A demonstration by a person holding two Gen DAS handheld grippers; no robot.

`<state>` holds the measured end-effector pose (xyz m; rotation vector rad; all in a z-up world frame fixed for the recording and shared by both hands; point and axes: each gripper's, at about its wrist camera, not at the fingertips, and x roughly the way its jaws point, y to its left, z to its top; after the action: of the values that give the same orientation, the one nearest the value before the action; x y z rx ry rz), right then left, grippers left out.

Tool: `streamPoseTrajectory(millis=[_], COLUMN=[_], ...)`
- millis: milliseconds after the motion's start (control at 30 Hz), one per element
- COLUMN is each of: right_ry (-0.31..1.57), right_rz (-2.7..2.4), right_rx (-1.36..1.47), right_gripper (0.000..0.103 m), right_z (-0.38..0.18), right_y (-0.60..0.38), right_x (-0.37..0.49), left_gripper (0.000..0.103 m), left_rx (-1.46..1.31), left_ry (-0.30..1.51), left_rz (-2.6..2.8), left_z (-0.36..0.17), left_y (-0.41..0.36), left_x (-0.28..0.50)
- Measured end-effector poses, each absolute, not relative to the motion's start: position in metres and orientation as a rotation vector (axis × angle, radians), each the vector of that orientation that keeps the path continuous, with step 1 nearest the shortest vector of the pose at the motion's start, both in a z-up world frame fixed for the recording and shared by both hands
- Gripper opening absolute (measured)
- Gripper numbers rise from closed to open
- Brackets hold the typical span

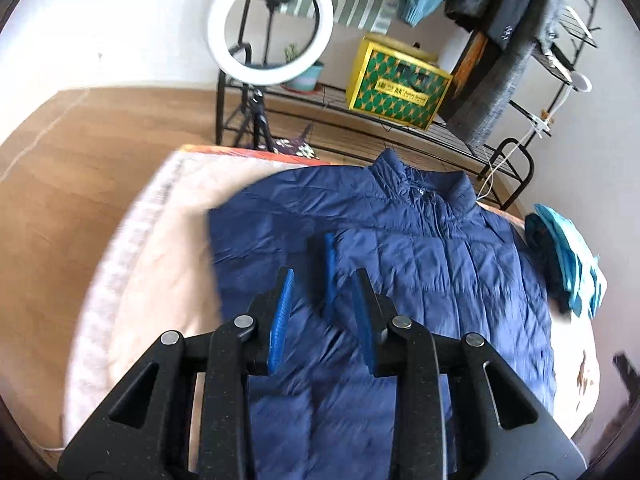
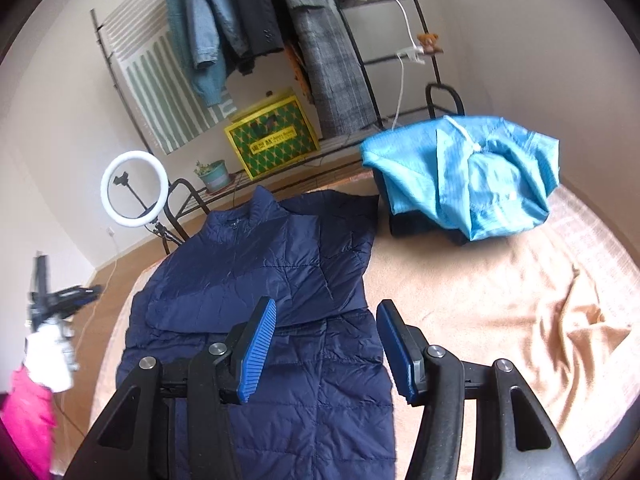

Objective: Fold large clothes

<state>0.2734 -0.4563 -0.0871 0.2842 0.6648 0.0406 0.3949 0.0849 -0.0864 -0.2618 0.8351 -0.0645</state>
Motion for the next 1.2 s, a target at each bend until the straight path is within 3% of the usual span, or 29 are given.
streamPoseTrajectory(millis=[133, 200, 233, 667, 933, 1200], right_ry=[0.643, 0.657, 0.664, 0.908, 1.046, 1.141], right_rz=[0.066, 0.081, 0.084, 0.203, 0.201, 0.254], right_rx=[0.251, 0.230, 0.228, 0.404, 0.436, 0.456], right_gripper=[0.065, 0.065, 0.065, 0.065, 0.071, 0.078], right_z=[-0.088, -0.090, -0.091, -0.155, -0.208, -0.244], right_y=[-0.458, -0.459, -0.461, -0.483, -0.479, -0.468], right_x=[0.252, 0.239, 0.232, 0.135, 0.108, 0.114], left_gripper=[0.033, 0.053, 0.055, 0.055, 0.055, 0.062], left_rx=[-0.277, -0.304, -0.329, -0.593, -0.810, -0.852], left_ry=[0.825, 0.830, 0.841, 1.063, 1.130, 1.156], left_rz=[-0.066, -0.059, -0.067, -0.131, -0.177, -0.164], left_z=[-0.074, -0.076, -0.080, -0.184, -0.241, -0.260], left_y=[0.118, 0.133, 0.142, 0.193, 0.205, 0.209], left_x=[0.319, 0.290, 0.269, 0.133, 0.109, 0.108])
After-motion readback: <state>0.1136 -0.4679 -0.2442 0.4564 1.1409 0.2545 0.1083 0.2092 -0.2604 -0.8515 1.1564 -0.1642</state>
